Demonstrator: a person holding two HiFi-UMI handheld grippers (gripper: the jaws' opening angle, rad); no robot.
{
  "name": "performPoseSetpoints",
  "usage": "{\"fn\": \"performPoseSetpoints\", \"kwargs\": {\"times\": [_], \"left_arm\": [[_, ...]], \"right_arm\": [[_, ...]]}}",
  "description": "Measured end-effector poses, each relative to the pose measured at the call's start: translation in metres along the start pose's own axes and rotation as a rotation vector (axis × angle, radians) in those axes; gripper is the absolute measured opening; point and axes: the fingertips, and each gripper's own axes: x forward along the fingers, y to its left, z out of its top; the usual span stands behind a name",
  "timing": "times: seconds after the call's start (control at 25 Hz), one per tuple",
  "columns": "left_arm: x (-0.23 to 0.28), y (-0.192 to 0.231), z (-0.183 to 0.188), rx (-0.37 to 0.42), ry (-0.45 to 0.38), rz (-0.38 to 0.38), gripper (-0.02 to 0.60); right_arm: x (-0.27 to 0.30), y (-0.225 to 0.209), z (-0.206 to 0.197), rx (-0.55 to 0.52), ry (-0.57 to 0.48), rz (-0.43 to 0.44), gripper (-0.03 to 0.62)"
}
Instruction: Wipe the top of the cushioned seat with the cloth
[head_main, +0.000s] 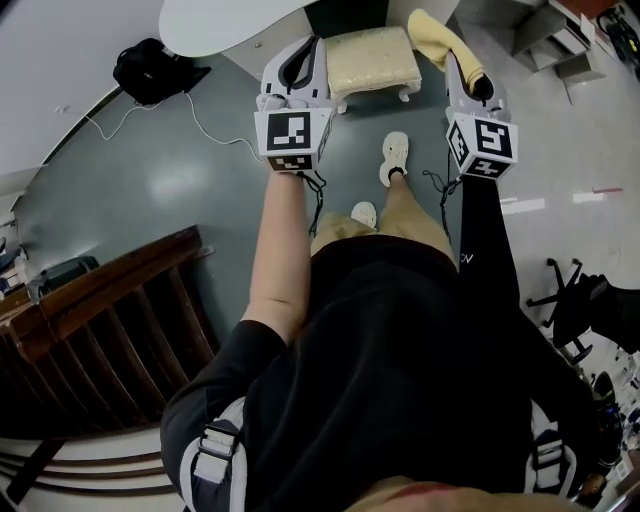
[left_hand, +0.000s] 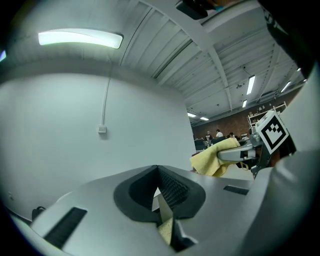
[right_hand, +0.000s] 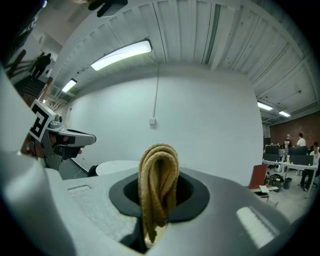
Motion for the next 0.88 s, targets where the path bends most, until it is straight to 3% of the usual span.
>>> {"fn": "performPoseSetpoints", "kwargs": {"times": [0.28, 0.52, 0.88], "left_arm": [[0.074, 0.021, -0.017, -0.032, -0.019, 0.002, 0.008], [0.140, 0.042, -0.054, -0.020, 0.062, 0.058, 0.008], [0.191, 0.068, -0.135, -0.101, 0.181, 0.145, 0.008]], "right_arm": [[0.098, -0.018, -0.027, 0.026, 0.052, 0.092, 0.055], [0.183, -0.028, -0.064, 0.079, 0.123, 0.212, 0.055], [0.264, -0.009, -0.165, 0.152, 0.304, 0.382, 0.055]]}}
